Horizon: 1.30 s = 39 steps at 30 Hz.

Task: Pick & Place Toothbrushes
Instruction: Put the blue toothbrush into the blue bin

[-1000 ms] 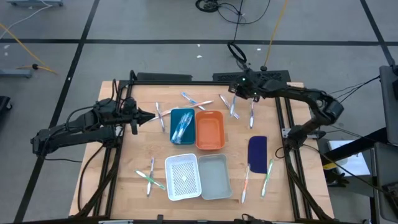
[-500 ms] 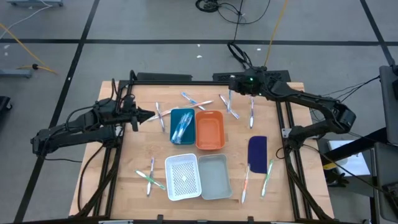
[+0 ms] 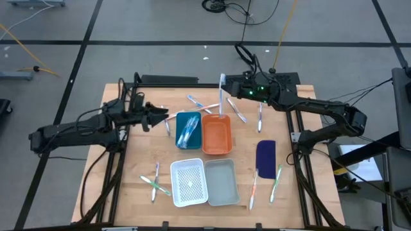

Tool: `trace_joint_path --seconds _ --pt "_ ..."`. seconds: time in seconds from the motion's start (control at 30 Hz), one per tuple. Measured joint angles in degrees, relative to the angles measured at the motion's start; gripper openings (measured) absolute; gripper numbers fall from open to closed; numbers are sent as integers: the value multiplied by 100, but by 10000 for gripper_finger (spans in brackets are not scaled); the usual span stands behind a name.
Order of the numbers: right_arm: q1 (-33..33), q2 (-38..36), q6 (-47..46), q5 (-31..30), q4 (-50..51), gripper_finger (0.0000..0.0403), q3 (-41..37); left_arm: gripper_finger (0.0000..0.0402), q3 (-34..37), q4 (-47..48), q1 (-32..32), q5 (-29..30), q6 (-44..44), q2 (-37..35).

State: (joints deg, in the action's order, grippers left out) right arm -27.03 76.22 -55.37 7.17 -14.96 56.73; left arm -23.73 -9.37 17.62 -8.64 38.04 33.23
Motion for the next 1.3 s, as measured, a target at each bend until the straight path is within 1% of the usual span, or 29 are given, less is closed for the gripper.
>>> trace_joint_path --seconds 0.1,0.23,0.33,0.47,0.73,0.83,0.93,1.03,1.1,1.3 --pt "125 124 12 197 -508 0 0 274 0 -636 -134 -2 9 468" --pt "256 324 -124 537 -1122 0 2 294 0 -1485 -272 124 166 1056" --pt "363 517 -236 715 -1437 0 -1 298 0 -2041 -349 220 233 1427" --pt "489 802 -387 1103 -1825 0 154 299 0 -2589 -459 383 346 1870" --pt "726 1387 -227 1625 -1781 0 1013 299 -4 -3403 -693 430 632 2570" --pt "747 1549 -207 1736 -1654 0 1135 299 -4 -3829 -804 558 596 2718" --pt "816 1722 -225 1849 -1679 0 1308 299 -7 -3934 -889 837 575 2801" --pt "903 1868 -208 1885 -1719 0 1522 299 -7 -3930 -958 989 578 2889" --pt "944 2017 -203 2013 -1705 0 1685 299 -73 -3984 -1007 1028 570 2989" --pt "1003 2347 -96 2012 -1716 0 2100 299 -477 -3974 -1103 1025 269 3330"
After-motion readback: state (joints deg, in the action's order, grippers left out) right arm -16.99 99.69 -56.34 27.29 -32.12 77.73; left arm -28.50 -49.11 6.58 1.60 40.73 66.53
